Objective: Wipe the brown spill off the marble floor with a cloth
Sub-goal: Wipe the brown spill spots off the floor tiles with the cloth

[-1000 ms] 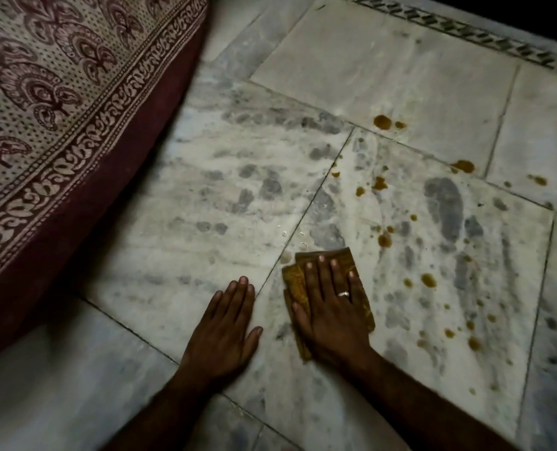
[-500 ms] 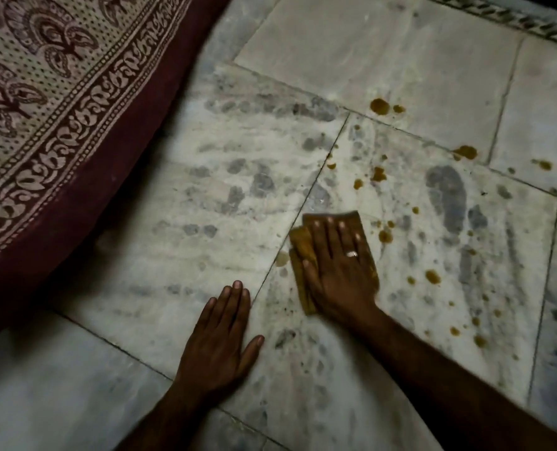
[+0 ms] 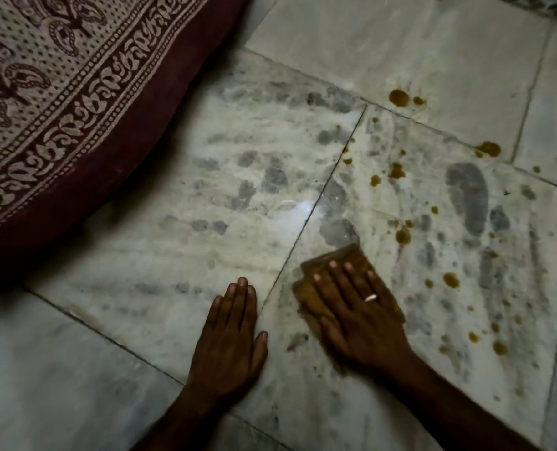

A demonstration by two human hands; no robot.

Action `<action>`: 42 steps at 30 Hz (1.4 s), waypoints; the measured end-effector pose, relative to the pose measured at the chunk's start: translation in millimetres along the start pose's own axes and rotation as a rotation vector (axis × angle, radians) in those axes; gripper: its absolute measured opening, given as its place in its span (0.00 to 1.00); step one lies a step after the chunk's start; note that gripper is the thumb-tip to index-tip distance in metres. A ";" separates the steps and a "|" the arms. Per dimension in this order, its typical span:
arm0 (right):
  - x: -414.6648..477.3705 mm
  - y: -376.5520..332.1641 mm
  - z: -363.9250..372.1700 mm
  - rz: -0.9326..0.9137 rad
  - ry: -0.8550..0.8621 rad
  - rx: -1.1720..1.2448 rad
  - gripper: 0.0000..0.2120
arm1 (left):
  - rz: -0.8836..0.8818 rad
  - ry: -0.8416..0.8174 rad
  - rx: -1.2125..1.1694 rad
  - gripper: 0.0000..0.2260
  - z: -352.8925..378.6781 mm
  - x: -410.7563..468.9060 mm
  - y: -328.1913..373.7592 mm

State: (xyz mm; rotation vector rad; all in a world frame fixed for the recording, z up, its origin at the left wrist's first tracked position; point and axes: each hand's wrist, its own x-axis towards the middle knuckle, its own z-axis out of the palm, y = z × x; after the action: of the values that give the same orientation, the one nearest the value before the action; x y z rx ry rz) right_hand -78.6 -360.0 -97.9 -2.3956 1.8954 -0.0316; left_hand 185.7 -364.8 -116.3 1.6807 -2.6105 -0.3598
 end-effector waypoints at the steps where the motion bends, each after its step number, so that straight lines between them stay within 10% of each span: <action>1: 11.4 8.0 -1.2 0.076 -0.011 -0.010 0.30 | -0.018 -0.001 0.001 0.31 -0.5 2.6 2.6; 8: 93.9 -12.4 4.0 0.120 -0.057 -0.007 0.31 | -0.035 0.017 0.019 0.32 -1.5 15.9 10.1; 15: -40.0 -28.6 4.7 -0.045 -0.010 0.001 0.30 | -0.032 0.040 0.037 0.32 3.2 15.2 6.1; 23: -12.4 37.8 4.3 0.461 0.018 -0.026 0.31 | 0.018 -0.003 -0.010 0.33 -3.4 45.1 18.6; 33: -58.8 11.7 1.6 0.180 -0.038 -0.003 0.32 | 0.188 -0.004 0.012 0.30 -1.4 137.6 70.5; 42: 8.3 99.2 -1.6 0.627 0.045 0.045 0.32 | 0.249 0.067 0.030 0.29 5.3 125.9 84.2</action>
State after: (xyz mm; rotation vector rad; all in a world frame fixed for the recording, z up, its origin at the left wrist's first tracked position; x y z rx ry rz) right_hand -173.1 -390.8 -104.6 -1.6847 2.5359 -0.0845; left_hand 56.4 -443.9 -118.4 1.3266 -2.7431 -0.2523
